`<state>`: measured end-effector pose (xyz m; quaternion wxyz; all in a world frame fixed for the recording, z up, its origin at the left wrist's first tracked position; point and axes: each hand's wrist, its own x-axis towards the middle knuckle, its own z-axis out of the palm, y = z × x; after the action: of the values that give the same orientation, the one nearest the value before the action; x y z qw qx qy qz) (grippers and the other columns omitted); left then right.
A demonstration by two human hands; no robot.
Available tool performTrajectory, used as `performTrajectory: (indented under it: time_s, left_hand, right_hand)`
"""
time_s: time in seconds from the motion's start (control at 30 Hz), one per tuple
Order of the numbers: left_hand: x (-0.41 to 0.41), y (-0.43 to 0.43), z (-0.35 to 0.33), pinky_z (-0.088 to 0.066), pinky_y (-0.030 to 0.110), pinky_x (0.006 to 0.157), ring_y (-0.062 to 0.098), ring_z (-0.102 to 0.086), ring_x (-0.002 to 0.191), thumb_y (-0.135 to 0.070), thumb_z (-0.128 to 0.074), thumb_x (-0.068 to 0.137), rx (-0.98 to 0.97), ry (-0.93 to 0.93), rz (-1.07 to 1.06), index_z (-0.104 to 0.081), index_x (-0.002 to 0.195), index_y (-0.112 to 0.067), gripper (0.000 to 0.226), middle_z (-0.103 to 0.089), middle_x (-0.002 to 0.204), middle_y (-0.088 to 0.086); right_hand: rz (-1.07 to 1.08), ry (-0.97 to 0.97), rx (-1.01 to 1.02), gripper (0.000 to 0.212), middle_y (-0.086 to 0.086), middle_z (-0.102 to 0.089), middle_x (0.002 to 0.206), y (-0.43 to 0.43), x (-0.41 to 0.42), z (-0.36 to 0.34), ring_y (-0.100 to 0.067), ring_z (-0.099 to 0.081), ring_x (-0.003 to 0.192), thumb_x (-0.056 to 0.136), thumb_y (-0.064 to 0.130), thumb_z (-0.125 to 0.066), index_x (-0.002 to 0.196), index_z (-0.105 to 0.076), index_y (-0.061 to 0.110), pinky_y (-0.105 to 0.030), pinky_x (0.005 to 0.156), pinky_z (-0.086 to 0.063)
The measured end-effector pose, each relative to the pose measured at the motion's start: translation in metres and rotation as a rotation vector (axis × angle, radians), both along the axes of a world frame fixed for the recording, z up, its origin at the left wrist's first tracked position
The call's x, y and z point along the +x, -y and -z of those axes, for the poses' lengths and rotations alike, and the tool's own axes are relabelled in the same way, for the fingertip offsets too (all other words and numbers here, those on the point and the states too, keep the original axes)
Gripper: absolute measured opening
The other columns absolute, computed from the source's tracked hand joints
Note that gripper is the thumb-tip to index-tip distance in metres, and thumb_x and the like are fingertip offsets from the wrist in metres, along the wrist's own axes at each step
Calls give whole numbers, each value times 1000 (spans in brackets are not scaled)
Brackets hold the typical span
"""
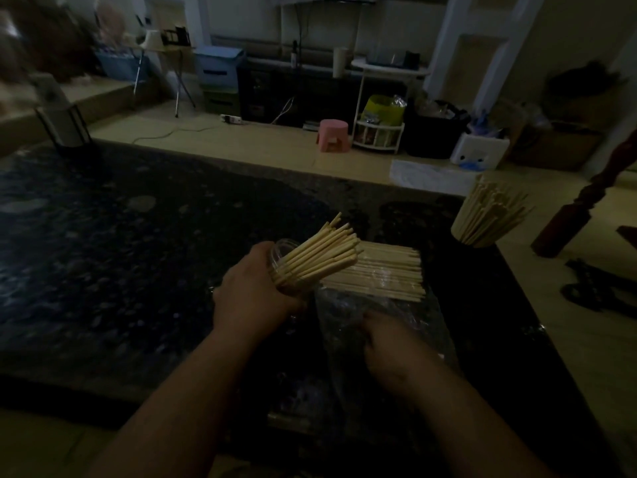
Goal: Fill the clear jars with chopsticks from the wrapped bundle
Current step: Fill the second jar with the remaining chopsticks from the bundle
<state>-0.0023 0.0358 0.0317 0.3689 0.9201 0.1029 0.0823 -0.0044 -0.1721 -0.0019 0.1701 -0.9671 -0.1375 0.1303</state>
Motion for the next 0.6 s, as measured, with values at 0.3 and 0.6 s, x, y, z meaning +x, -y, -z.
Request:
performTrajectory:
  time_s: [0.3,0.6]
  left_hand:
    - [8,-2,-2,-43,53,97,22,-54,113,-44,-87,51,31,-39,-75,-38,132,-39,95,-58,120,-7]
    - [15,-1,-2,-44,53,96,23,-54,114,-43,-88,53,-20,-27,-87,-37,136,-36,98,-57,123,-5]
  right_hand:
    - [182,37,39,62,-1,-13,161,-15,7,47,-20,-14,148,100,39,-42,154,-15,23,-34,118,-15]
    - [120,127,-205,66,-7,-30,151,-16,72,46,-25,-28,138,90,46,-55,145,-30,20,-37,113,-23]
